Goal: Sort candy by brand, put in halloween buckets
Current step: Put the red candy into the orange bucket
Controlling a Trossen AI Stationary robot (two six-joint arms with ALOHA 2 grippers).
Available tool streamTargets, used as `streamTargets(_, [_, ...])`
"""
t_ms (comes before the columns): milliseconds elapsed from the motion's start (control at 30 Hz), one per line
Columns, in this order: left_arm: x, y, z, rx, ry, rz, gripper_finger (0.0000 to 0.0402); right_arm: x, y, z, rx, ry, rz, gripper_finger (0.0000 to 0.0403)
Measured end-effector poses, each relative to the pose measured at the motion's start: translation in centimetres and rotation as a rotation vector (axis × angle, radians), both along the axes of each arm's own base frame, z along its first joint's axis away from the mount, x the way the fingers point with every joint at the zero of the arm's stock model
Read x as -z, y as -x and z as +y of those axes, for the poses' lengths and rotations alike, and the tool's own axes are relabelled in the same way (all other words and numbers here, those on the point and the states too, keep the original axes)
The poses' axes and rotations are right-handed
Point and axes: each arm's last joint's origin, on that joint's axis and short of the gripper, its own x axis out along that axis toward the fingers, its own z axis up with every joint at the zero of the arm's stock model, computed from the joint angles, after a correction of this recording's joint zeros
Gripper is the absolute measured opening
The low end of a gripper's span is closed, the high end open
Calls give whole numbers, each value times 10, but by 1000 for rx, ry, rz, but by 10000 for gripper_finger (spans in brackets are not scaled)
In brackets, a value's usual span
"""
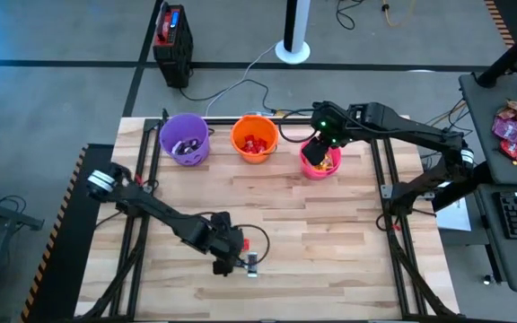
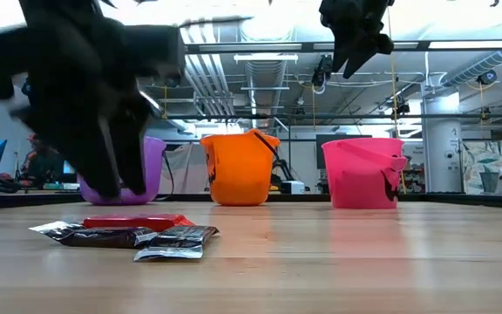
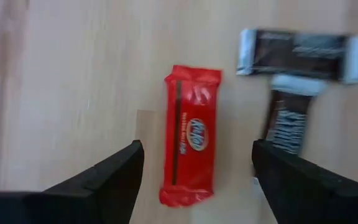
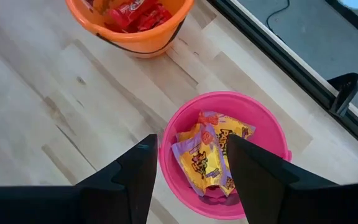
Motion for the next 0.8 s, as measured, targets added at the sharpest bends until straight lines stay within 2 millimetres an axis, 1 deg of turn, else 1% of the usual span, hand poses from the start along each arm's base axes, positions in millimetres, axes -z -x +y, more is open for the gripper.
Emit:
streamTargets(167, [23,-8,3,-12,-39,64,281,0,-1,3,-14,1,2,185])
streamTargets(300, [27,-12,3,-18,-25,42,271,0,-2,7,-30,1,2,185])
streamTargets(367, [28,-12,3,-19,-18,40,259,0,-2,8,-34,1,2,185])
streamTargets(533, [30,-13,3,-18,-5,25,200,1,-3,9,-47,4,9,185])
streamTargets(733, [35,-15,2,-44,5,13,107,2,-3,9,-53,5,15,185])
streamTargets(800, [35,-17,3,-65,4,-11,100,3,-3,9,-59,7,18,185])
